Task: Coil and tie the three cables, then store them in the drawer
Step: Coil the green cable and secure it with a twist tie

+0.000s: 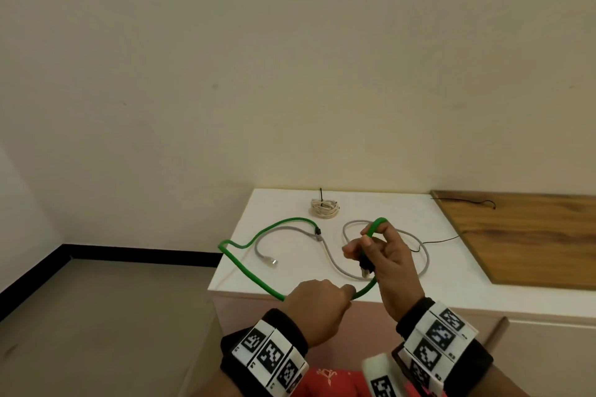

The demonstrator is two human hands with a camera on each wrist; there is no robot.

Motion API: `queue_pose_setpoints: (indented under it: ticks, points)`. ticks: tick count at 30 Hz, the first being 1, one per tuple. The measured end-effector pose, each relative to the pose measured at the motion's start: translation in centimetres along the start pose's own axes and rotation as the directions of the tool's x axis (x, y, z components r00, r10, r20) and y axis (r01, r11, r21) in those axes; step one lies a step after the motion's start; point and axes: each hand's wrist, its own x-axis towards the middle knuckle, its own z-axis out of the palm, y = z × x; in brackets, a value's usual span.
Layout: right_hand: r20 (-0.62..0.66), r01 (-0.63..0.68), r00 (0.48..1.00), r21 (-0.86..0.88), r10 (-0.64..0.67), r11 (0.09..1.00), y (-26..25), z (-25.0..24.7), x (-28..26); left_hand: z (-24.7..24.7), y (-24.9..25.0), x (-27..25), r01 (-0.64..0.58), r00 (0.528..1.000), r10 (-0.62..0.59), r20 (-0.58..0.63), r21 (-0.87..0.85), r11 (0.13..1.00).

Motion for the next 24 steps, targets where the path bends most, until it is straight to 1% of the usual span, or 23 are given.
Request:
queue_pose_setpoints:
  ticks: [2,3,4,5,7,9,10,12,13,14,15,16,17,18,19,21,22,24]
  points:
    - [0.085,0.051,0.996,-0.192,-0.036,0.98,0.8,-0.2,-0.1,-0.6,-0.1,-0.2,-0.025,0.997,0.031,-0.073,0.083,0.996]
    - [0.131,0.073,0.991,-0.302,-0.034,0.95,1.2,-0.4,-0.2,-1.0,-0.4,-0.4,-0.031,0.995,0.044,-0.087,0.139,0.99]
    - [0.171,0.09,0.985,-0.408,-0.021,0.909,1.5,-0.6,-0.2,-1.4,-0.6,-0.5,-0.023,0.997,0.035,-0.066,0.17,0.985]
    - [0.203,0.103,0.979,-0.5,0.0,0.86,1.9,-0.8,-0.3,-1.7,-0.8,-0.6,-0.008,0.995,0.029,-0.1,0.196,0.98]
    - [0.263,0.125,0.963,-0.627,0.058,0.769,2.3,-1.1,-0.6,-1.7,-1.5,-0.3,0.009,0.977,0.031,-0.211,0.188,0.982]
    - [0.337,0.156,0.933,-0.697,0.128,0.7,2.3,-1.1,-0.9,-1.7,-2.2,-0.2,-0.022,0.939,0.077,-0.335,0.167,0.986]
    - [0.373,0.172,0.915,-0.709,0.157,0.684,2.2,-1.1,-1.0,-1.8,-2.7,0.0,-0.052,0.923,0.107,-0.37,0.157,0.986]
    - [0.424,0.18,0.88,-0.714,0.215,0.677,1.6,-1.2,-1.1,-2.0,-3.5,0.4,-0.1,0.896,0.149,-0.418,0.136,0.986]
    - [0.437,0.167,0.865,-0.713,0.245,0.681,1.3,-1.3,-1.0,-2.2,-4.0,0.5,-0.115,0.89,0.149,-0.43,0.104,0.988]
    - [0.44,0.13,0.856,-0.693,0.273,0.709,1.0,-1.3,-1.0,-2.3,-4.5,0.7,-0.13,0.883,0.145,-0.446,0.064,0.989]
    - [0.429,0.059,0.853,-0.646,0.298,0.761,0.6,-1.4,-0.9,-2.4,-5.0,0.8,-0.146,0.879,0.126,-0.46,-0.006,0.989]
    - [0.411,-0.038,0.854,-0.564,0.32,0.825,0.4,-1.5,-0.8,-2.6,-5.3,0.8,-0.164,0.874,0.088,-0.478,-0.121,0.979]
    - [0.384,-0.142,0.86,-0.451,0.336,0.881,0.1,-1.6,-0.7,-2.6,-5.6,0.7,-0.166,0.881,0.022,-0.473,-0.264,0.95]
    - [0.349,-0.246,0.868,-0.314,0.352,0.917,-0.2,-1.7,-0.6,-2.7,-5.9,0.8,-0.154,0.889,-0.047,-0.456,-0.395,0.906]
    - [0.318,-0.341,0.87,-0.164,0.377,0.926,-0.6,-1.8,-0.5,-2.6,-6.2,0.9,-0.141,0.89,-0.107,-0.443,-0.492,0.859]
    - [0.331,-0.463,0.853,0.123,0.404,0.878,-1.3,-1.9,0.0,-2.2,-6.4,1.3,-0.135,0.893,-0.173,-0.416,-0.613,0.779]
    - [0.359,-0.477,0.854,0.246,0.378,0.844,-1.6,-2.0,0.4,-1.9,-6.6,1.7,-0.131,0.895,-0.189,-0.404,-0.644,0.754]
    - [0.413,-0.465,0.867,0.467,0.28,0.752,-1.4,-2.2,1.2,-1.0,-6.7,2.1,-0.113,0.89,-0.237,-0.389,-0.692,0.713]
